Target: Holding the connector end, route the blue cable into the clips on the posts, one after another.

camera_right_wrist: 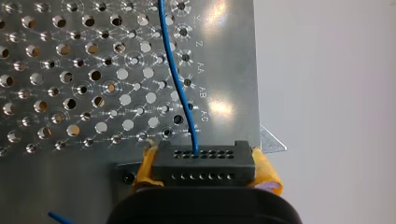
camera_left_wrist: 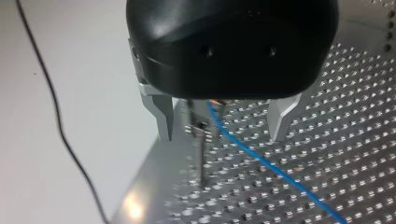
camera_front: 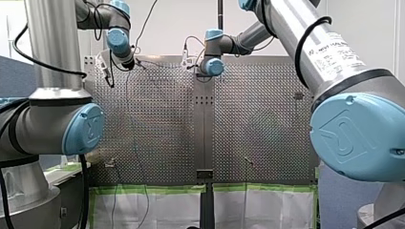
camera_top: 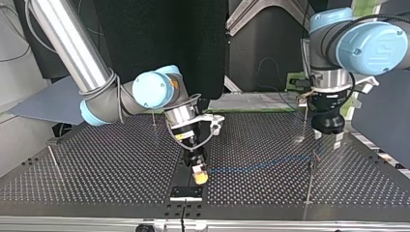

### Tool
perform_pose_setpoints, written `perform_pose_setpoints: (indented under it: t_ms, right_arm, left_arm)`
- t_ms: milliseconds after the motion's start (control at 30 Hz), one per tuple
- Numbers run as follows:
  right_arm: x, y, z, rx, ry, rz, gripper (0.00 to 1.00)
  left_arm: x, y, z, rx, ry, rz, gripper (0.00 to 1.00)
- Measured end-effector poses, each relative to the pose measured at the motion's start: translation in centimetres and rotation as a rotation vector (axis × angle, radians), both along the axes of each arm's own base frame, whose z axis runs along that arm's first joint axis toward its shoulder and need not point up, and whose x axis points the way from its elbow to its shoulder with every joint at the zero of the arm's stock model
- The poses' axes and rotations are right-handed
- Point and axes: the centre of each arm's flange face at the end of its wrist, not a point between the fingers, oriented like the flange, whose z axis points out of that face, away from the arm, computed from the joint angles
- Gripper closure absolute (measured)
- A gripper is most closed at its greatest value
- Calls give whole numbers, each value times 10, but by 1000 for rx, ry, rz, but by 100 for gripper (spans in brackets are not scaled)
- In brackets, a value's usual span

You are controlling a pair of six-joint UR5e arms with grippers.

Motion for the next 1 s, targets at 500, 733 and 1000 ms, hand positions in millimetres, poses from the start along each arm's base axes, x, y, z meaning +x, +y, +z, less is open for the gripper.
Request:
perform_pose_setpoints:
  t_ms: [500,733,1000]
  right_arm:
    - [-1,-1,0,1,-1,-1,100]
    - [-2,-2,0,1,-1,-4,100]
    - [-2,-3,0,3,-5,-1,100]
  left_arm:
    - [-8,-23,12,126,-42,-61,0]
    - [-9,-25,11,149,-37,-53,0]
    - [-8,-25,9,152,-31,-52,0]
